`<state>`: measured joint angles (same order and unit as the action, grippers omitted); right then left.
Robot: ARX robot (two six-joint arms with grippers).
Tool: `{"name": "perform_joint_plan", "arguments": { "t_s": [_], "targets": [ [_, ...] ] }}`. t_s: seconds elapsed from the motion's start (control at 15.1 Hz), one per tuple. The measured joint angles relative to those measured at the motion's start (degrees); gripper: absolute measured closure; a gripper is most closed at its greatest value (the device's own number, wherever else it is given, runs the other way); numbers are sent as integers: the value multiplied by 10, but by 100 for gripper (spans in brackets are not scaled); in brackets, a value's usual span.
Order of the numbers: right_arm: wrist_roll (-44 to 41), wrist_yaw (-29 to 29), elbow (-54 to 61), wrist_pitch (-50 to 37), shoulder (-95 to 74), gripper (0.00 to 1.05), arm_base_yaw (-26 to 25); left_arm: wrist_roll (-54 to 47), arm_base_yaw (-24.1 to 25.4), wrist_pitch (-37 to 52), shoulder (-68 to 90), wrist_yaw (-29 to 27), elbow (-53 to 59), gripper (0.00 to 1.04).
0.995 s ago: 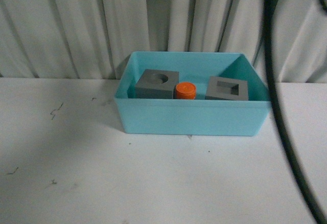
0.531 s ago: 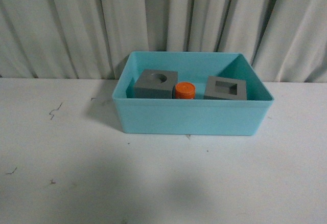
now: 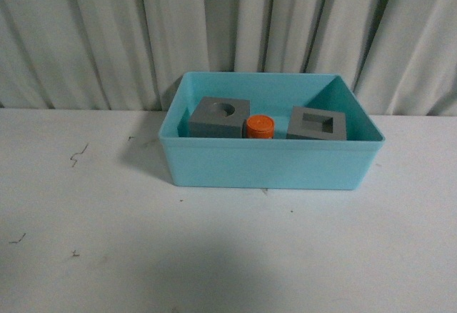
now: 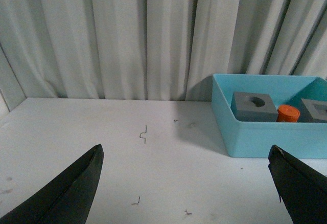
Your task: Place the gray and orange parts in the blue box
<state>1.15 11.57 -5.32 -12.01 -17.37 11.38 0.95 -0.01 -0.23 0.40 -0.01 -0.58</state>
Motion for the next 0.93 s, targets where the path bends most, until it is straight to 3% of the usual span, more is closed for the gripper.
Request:
{"name": "perform_joint_plan", "arguments": {
  "t_s": [0.07,0.13,0.2,0.27,0.33,0.53,0.93],
  "targets": [
    [-3,-16,9,8,16,95,-18,0,0,0,0,0,0,7],
    [-8,-28,14,14,27,103,-30,0,0,0,0,0,0,7],
    [-8,-48,18,22,38,103,-47,0,0,0,0,0,0,7],
    [-9,-103,23,30,52,103,-97,0,0,0,0,0,0,7],
    [-8,-105,24,34,59,103,-120,0,0,0,0,-1,0,7],
    [-8,-115,47,123,153,103,-114,0,0,0,0,0,0,7],
    [-8,-115,46,123,172,103,-114,0,0,0,0,0,0,7]
  ]
}}
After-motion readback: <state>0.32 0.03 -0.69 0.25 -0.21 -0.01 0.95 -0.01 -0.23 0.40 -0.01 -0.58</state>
